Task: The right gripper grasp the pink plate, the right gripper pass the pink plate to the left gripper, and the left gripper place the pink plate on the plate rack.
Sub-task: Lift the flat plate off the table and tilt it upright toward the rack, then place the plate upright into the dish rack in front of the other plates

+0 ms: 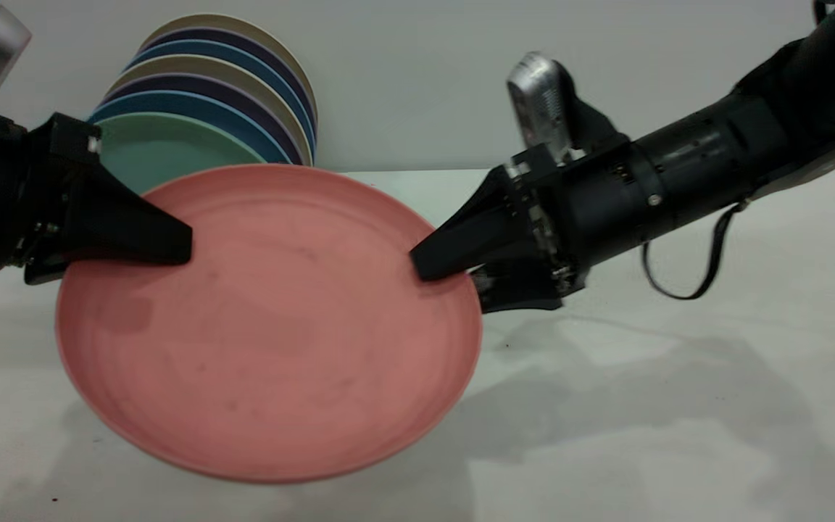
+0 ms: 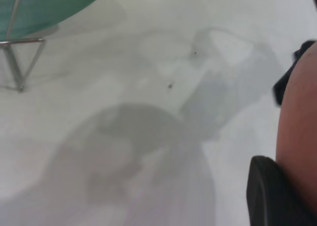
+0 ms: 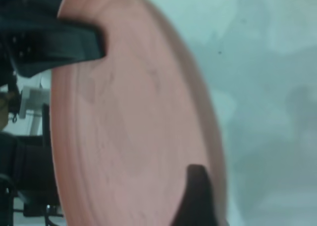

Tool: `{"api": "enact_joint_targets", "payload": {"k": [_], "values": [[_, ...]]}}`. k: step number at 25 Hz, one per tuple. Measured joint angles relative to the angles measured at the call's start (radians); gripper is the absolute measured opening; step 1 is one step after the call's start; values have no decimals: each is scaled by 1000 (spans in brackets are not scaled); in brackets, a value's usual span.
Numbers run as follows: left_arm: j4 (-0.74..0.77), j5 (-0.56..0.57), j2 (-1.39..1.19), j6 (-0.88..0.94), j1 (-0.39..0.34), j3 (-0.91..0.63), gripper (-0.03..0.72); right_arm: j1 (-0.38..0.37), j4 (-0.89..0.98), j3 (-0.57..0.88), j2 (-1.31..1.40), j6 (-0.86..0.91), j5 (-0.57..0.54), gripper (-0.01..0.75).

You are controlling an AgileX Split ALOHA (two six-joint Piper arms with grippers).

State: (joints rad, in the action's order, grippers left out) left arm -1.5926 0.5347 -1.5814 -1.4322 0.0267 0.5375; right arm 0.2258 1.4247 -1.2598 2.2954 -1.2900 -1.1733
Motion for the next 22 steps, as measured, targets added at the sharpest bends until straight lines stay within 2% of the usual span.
{"api": "enact_joint_targets", "payload": {"k": [2, 5, 7, 11, 15, 19, 22], "values": [[25, -35, 0, -27, 0, 0, 57, -52, -36, 0, -8, 33, 6, 685], [28, -88, 0, -80, 0, 0, 57, -151, -83, 0, -19, 85, 14, 674], [28, -116, 0, -120, 0, 0, 57, -202, -104, 0, -29, 119, 16, 641], [32, -131, 2, -220, 0, 11, 57, -277, -180, 0, -44, 204, 16, 524], [99, -135, 26, -264, 0, 64, 57, -292, -354, 0, -69, 291, 70, 387], [281, -137, 49, -271, 0, 146, 57, -292, -497, 0, -102, 367, 156, 271], [427, -117, 51, -273, 0, 214, 57, -292, -566, 0, -127, 405, 201, 217]]}}
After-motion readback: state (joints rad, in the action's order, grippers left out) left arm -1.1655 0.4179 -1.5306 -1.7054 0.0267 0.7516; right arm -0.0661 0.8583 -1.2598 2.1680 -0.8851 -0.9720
